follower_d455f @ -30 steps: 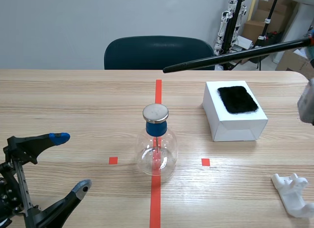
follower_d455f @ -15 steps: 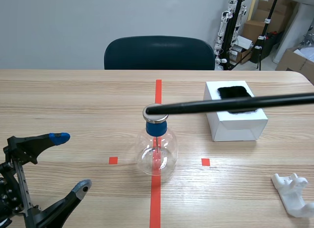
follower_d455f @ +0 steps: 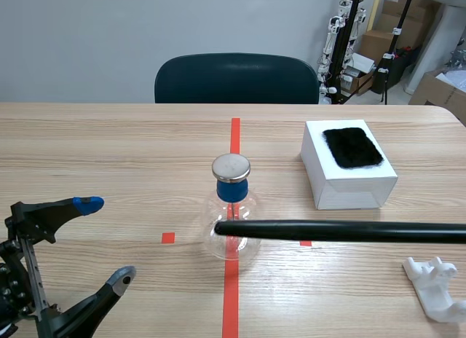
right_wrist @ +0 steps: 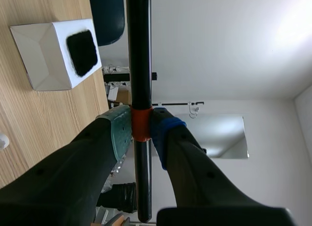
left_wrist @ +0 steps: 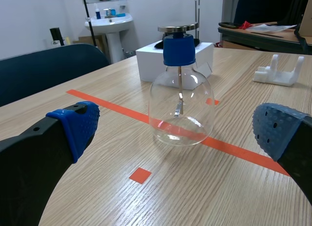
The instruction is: Do the electroscope experiment. hold the rod still at the electroscope
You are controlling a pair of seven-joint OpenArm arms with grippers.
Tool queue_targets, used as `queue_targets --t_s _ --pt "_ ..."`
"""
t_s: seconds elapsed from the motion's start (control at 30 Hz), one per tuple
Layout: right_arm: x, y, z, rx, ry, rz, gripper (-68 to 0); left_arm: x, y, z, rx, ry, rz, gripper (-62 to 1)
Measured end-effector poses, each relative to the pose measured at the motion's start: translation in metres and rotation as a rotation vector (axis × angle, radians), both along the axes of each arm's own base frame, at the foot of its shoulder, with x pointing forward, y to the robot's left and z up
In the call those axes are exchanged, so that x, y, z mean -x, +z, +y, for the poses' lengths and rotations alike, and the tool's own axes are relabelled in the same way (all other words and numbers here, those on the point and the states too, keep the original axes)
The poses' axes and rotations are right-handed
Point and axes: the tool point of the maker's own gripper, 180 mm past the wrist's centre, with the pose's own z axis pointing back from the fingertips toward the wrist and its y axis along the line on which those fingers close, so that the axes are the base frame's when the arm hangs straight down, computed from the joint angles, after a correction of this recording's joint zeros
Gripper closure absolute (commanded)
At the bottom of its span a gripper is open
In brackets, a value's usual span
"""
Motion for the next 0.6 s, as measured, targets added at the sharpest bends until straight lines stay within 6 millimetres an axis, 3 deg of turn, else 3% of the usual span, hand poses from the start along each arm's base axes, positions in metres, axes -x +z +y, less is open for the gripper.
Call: queue_targets --t_s 0.6 --pt "0.0032 -0.0033 0.0016 -0.002 0.001 0.006 -0.6 0.0 0.0 0.0 0.0 0.0 0.0 -62.3"
